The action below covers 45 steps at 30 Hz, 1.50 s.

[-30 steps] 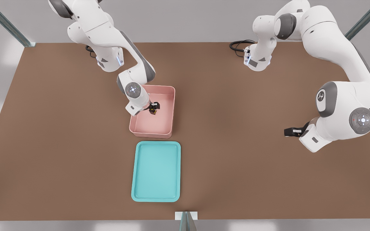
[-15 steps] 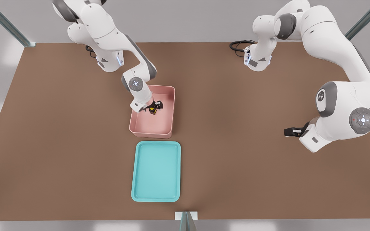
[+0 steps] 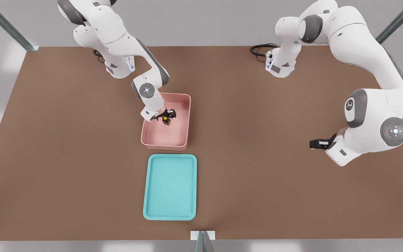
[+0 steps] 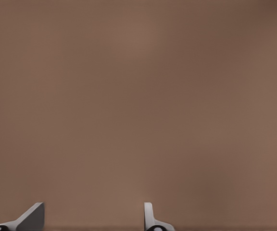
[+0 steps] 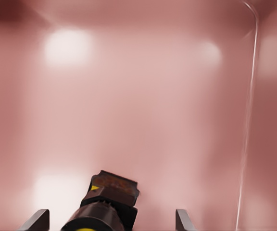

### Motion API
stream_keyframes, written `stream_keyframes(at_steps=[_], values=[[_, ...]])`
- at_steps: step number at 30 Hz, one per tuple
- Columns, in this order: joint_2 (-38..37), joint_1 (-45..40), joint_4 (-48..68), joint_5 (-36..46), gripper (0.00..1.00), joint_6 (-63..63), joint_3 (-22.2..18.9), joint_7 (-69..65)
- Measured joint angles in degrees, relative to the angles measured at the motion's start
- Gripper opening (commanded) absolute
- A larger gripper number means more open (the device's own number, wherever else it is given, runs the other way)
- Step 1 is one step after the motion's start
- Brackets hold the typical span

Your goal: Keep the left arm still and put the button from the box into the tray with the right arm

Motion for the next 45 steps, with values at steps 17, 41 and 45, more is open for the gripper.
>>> stream_keyframes(at_steps=[17,41,45], values=[[-0.68,-0.33,3.44,1.23,0.43,-2.48,-0.57,0.39],[27.31,-9.85,60.68,1.66,0.43,-21.51,-2.14,-4.30],[34.33,-9.72,68.14,1.77,1.00,-21.73,-2.00,-5.80]])
